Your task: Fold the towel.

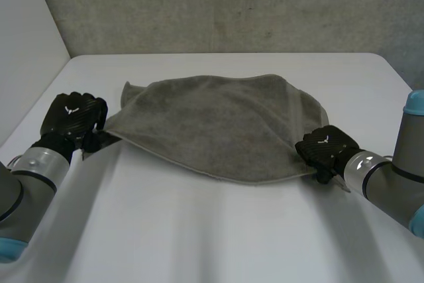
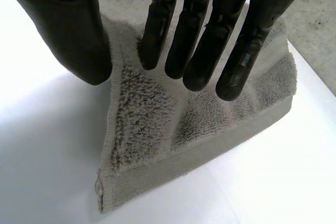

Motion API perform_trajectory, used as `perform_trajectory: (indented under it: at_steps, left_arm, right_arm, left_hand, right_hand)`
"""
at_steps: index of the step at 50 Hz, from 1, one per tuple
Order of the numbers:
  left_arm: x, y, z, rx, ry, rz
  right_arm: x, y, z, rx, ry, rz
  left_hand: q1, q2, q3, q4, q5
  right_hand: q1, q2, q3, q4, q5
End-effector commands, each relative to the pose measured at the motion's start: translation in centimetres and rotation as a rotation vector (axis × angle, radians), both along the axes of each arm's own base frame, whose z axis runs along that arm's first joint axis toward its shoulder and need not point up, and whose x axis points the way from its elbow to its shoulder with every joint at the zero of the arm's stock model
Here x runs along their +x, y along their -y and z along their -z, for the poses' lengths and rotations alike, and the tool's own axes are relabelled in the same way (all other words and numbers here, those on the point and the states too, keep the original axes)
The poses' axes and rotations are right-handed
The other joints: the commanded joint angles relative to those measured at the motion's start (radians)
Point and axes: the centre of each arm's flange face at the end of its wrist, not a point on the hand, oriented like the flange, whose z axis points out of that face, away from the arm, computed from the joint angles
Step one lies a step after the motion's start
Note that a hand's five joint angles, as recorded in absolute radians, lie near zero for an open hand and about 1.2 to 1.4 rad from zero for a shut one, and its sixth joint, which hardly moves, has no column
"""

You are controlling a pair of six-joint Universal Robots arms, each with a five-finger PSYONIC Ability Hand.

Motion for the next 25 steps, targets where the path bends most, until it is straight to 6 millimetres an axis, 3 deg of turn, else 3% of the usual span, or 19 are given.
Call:
perform_trajectory:
  at_steps: [1,7,9,11,17,25]
  left_arm:
    - [0.0,0.2,0.0,0.005,-0.015,-0.003]
    - [0.0,0.4,0.3,0.008,-0.015,0.001]
    - [0.0,0.7,1.2,0.024,-0.007,0.004]
    - [0.0,1.0,1.9,0.036,-0.003,0.004]
    - [-0.5,2.4,3.4,0.030,0.005,0.017]
    - [-0.9,3.8,4.3,-0.005,0.001,0.022]
  right_arm:
    - [-0.4,0.1,0.5,0.013,-0.010,0.019]
    - [-0.9,0.4,0.6,0.007,-0.022,0.052]
    - [-1.0,0.6,0.3,-0.006,-0.005,0.058]
    - [-1.1,0.9,0.3,-0.023,0.004,0.063]
    - [-1.7,2.2,-0.6,-0.122,0.057,0.119]
    - [-2.3,2.8,-0.4,-0.086,0.128,0.174]
  left_hand:
    - [0.039,0.035,0.012,0.040,0.023]
    - [0.039,0.035,0.012,0.040,0.023]
    - [0.039,0.035,0.012,0.040,0.023]
    - [0.039,0.035,0.012,0.040,0.023]
    - [0.039,0.035,0.012,0.040,0.023]
    - [0.039,0.035,0.012,0.040,0.023]
  right_hand:
    - [-0.035,-0.051,-0.041,-0.045,-0.034]
    - [0.038,0.023,0.033,0.029,0.040]
    - [0.383,0.367,0.377,0.373,0.384]
    - [0.445,0.429,0.439,0.435,0.446]
    - [0.445,0.430,0.440,0.436,0.447]
    - [0.445,0.430,0.440,0.436,0.447]
